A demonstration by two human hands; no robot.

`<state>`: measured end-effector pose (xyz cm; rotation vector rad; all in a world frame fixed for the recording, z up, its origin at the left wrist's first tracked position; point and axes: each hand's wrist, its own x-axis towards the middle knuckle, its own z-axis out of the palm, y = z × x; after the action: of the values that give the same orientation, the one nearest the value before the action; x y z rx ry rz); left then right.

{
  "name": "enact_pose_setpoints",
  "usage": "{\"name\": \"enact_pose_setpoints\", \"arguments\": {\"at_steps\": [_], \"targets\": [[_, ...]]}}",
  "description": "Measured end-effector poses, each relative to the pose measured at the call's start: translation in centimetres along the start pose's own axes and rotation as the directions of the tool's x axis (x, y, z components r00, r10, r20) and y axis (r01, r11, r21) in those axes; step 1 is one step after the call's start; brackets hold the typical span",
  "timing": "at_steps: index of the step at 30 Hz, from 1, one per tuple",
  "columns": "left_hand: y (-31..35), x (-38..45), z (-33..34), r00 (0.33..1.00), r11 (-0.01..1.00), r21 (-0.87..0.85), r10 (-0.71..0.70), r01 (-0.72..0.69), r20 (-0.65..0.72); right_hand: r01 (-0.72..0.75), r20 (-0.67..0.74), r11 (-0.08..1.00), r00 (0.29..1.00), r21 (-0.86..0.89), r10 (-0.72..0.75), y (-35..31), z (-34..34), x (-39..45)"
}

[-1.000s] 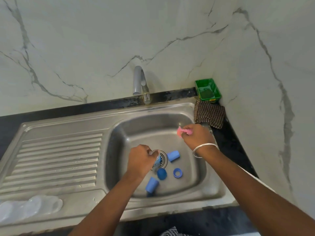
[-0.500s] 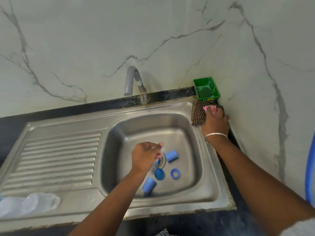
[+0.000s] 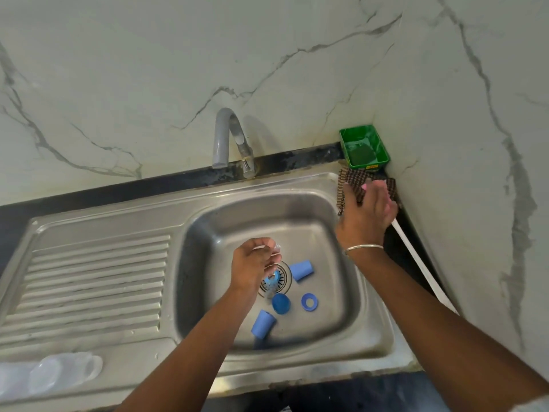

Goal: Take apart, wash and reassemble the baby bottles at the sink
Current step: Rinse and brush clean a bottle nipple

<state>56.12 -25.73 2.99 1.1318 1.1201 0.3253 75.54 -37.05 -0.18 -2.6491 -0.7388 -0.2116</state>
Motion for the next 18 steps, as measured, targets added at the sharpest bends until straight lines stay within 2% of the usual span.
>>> {"name": "enact_pose_setpoints", "arguments": {"at_steps": [3,4,7,10,14,18], "targets": [[0.7,1.0,-0.3,0.999,0.994,-0.105,-0.021,0.024,0.033,0.167,0.006,0.952,0.985,0.255,-0.174,-3.4,0.8,0.3],[1.0,1.4,-0.4,0.999,0.989,-0.143,-0.037,0.043,0.039,0.178,0.035,0.914,0.978,0.365,-0.205,-4.7,1.0,0.5],[1.6,2.6,-1.0,0.995,0.960,-0.263,-0.089,0.099,0.049,0.049,0.194,0.814,0.961,0.579,-0.196,-9.0,1.4,1.5],[2.1,4.0,-1.7,0.989,0.913,-0.380,-0.132,0.148,0.068,-0.075,0.276,0.756,0.950,0.651,-0.144,-12.6,1.7,3.0],[2.7,5.0,-2.5,0.982,0.843,-0.504,-0.140,0.187,0.129,-0.091,0.268,0.717,0.954,0.691,-0.136,-15.7,1.9,5.6],[3.1,5.9,-3.1,0.974,0.819,-0.534,-0.125,0.208,0.188,-0.134,0.311,0.697,0.941,0.705,-0.134,-17.8,2.7,8.1]]}}
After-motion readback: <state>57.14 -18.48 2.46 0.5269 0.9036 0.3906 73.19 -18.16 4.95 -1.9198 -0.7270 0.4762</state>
